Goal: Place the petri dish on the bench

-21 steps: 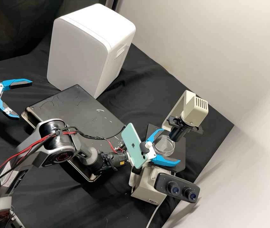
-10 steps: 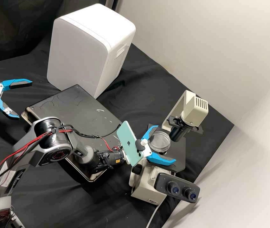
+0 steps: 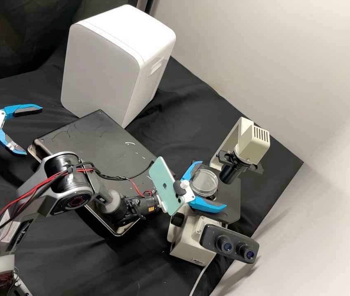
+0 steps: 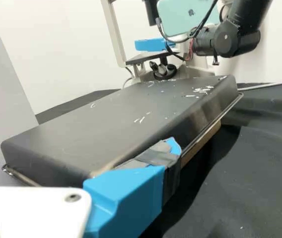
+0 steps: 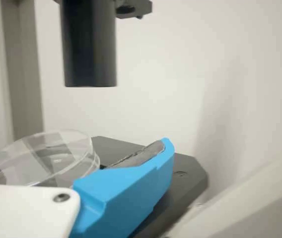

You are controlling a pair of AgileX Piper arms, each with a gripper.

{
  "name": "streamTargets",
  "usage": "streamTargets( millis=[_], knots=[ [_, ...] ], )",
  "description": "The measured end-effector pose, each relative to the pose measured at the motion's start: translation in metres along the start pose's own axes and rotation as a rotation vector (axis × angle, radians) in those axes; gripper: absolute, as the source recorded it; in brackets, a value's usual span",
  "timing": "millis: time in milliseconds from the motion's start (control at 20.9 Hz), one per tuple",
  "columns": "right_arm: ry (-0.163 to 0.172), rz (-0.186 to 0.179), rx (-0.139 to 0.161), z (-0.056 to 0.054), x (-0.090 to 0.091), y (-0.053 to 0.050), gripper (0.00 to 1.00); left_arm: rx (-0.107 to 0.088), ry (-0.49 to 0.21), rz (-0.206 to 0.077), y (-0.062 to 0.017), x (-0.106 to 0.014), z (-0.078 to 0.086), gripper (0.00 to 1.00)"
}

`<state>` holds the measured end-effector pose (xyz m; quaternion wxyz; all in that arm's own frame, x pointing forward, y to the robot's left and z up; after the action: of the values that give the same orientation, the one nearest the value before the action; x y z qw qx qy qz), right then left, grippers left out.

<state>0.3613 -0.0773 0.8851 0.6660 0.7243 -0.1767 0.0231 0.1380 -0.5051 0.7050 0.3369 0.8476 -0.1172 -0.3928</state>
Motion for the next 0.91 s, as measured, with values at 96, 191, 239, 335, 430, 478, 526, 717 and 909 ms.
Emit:
streamTargets(
  millis=[96, 191, 239, 335, 430, 478, 526, 717, 909],
  knots=[
    [0.025, -0.029, 0.028, -0.002, -0.002, -0.002, 1.00, 0.001, 0.001, -0.013, -0.0025, 0.001, 0.001, 1.00],
    [0.051, -0.026, 0.066, 0.000, -0.005, 0.002, 1.00, 0.013, -0.002, -0.027, -0.0050, 0.002, 0.003, 1.00],
    [0.059, -0.015, 0.098, 0.002, -0.007, 0.003, 1.00, 0.017, -0.002, -0.038, -0.0069, 0.003, 0.004, 1.00],
    [0.080, 0.015, 0.141, 0.005, -0.014, 0.006, 1.00, 0.030, 0.001, -0.058, -0.0107, 0.004, 0.005, 1.00],
    [0.089, 0.043, 0.177, 0.007, -0.024, 0.007, 1.00, 0.047, 0.001, -0.072, -0.0132, 0.006, 0.007, 1.00],
    [0.090, 0.051, 0.191, 0.009, -0.029, 0.006, 1.00, 0.046, 0.004, -0.075, -0.0138, 0.006, 0.007, 1.00],
    [0.090, 0.054, 0.194, 0.010, -0.032, 0.006, 1.00, 0.043, 0.009, -0.074, -0.0137, 0.006, 0.007, 1.00],
    [0.094, 0.059, 0.196, 0.008, -0.036, 0.007, 1.00, 0.043, 0.007, -0.077, -0.0141, 0.007, 0.008, 1.00],
    [0.096, 0.061, 0.200, 0.006, -0.036, 0.006, 1.00, 0.043, 0.007, -0.073, -0.0131, 0.009, 0.007, 1.00]
  ],
)
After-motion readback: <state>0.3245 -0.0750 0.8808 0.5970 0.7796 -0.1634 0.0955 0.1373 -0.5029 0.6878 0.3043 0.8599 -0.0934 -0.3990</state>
